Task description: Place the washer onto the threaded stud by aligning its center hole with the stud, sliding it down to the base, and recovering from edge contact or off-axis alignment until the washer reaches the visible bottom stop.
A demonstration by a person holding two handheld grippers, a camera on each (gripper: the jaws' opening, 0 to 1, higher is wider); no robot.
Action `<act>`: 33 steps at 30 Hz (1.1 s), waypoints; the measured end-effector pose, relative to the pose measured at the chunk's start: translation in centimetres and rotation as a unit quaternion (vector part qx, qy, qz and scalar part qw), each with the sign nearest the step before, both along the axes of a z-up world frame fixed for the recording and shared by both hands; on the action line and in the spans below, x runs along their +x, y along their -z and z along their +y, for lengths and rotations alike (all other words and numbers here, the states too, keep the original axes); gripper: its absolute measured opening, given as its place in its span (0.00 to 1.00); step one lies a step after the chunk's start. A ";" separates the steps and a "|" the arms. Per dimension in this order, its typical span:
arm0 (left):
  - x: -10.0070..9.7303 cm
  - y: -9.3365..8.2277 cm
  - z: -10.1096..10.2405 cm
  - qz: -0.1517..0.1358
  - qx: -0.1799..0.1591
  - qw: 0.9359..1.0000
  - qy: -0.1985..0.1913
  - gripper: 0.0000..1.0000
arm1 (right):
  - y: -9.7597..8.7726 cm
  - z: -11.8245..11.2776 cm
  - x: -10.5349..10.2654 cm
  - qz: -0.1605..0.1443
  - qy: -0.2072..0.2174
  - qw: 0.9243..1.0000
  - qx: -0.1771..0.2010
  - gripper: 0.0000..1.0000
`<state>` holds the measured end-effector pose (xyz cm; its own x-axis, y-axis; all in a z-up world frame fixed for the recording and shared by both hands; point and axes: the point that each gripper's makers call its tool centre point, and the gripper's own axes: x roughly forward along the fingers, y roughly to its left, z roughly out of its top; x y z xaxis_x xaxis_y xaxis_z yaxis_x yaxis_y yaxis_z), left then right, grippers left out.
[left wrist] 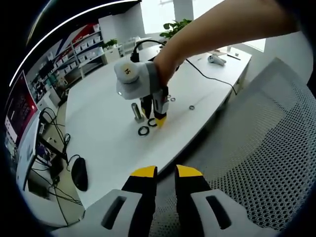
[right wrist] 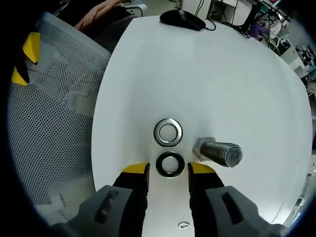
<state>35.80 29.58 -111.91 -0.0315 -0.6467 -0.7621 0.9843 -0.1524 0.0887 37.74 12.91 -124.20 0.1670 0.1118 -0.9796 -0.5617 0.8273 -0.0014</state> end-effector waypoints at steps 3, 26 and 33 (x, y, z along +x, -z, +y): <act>0.0 0.0 0.0 0.000 0.000 1.000 0.000 0.12 | 0.1 0.1 0.0 -0.001 -0.001 1.000 0.000 0.32; 0.0 0.0 0.0 0.000 -0.001 1.000 -0.001 0.12 | -1.1 0.2 0.7 -0.032 0.046 0.998 0.002 0.23; 0.0 0.0 0.0 0.000 0.000 1.000 -0.001 0.12 | -2.7 0.2 0.5 -0.030 0.045 0.999 0.007 0.23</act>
